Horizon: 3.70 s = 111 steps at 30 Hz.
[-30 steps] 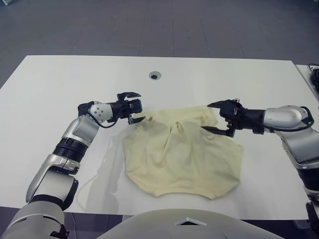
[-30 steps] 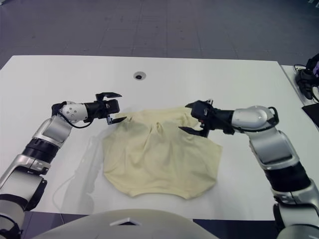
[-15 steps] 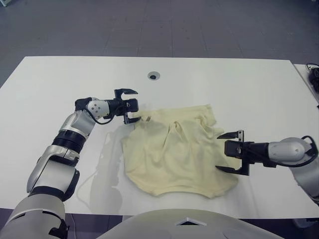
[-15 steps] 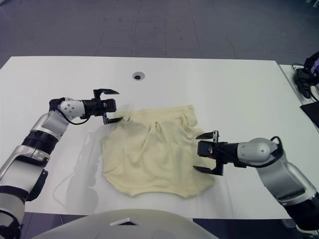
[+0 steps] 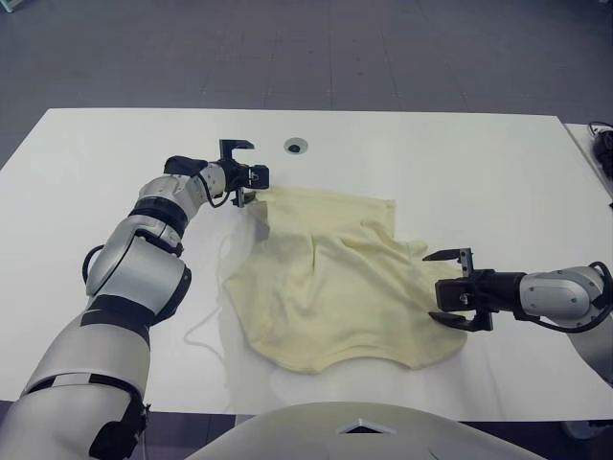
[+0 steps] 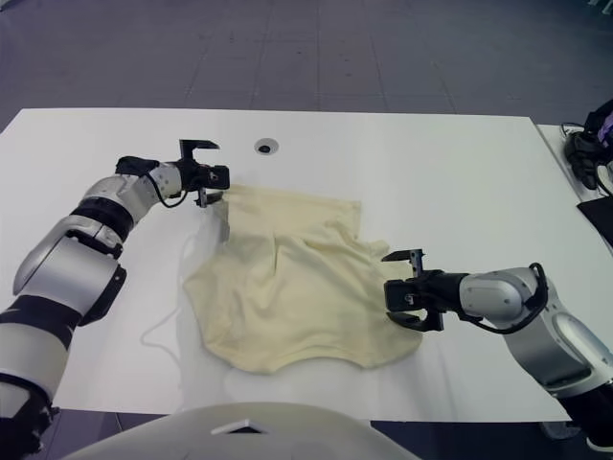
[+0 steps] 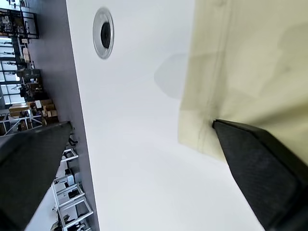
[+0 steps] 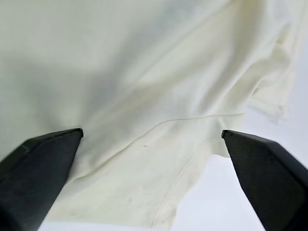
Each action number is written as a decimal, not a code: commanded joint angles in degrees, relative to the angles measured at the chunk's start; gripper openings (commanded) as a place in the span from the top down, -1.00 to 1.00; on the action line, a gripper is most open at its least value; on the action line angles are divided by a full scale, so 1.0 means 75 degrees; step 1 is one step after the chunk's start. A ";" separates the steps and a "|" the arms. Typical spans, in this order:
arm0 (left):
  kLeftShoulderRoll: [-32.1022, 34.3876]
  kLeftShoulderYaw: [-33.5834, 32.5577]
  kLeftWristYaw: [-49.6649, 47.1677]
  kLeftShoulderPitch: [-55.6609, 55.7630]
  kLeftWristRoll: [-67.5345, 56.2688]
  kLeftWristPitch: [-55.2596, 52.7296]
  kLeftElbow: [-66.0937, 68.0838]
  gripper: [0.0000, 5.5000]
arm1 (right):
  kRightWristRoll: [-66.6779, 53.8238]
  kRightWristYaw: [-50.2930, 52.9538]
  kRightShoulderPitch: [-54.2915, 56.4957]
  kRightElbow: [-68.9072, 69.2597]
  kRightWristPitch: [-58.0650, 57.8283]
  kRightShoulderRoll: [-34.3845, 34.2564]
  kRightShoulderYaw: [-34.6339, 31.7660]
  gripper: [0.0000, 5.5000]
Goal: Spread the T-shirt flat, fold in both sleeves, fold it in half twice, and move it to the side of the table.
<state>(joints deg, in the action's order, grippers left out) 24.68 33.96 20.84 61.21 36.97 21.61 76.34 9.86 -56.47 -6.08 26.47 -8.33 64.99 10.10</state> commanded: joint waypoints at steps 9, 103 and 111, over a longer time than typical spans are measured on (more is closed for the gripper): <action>-0.0173 -0.1173 -0.1500 0.1095 -0.0685 0.0608 -0.0212 -0.96 | -0.2146 -0.0539 0.2924 -0.0452 -0.2011 -0.1308 -0.0400 -0.95; -0.1399 -0.1087 0.0001 -0.0784 -0.1986 0.0159 -0.0287 -0.96 | -0.0149 0.1575 -0.0915 0.0308 -0.0471 -0.1033 -0.1374 -0.95; -0.1122 -0.1038 -0.0367 -0.0988 -0.1528 -0.0513 0.0101 -0.96 | 0.1059 0.1928 -0.1233 -0.0792 -0.0469 -0.1032 -0.1187 -0.95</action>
<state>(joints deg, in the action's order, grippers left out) 14.63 25.48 17.89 55.36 23.01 21.58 74.82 15.78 -42.35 -13.96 23.30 -10.13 57.00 1.51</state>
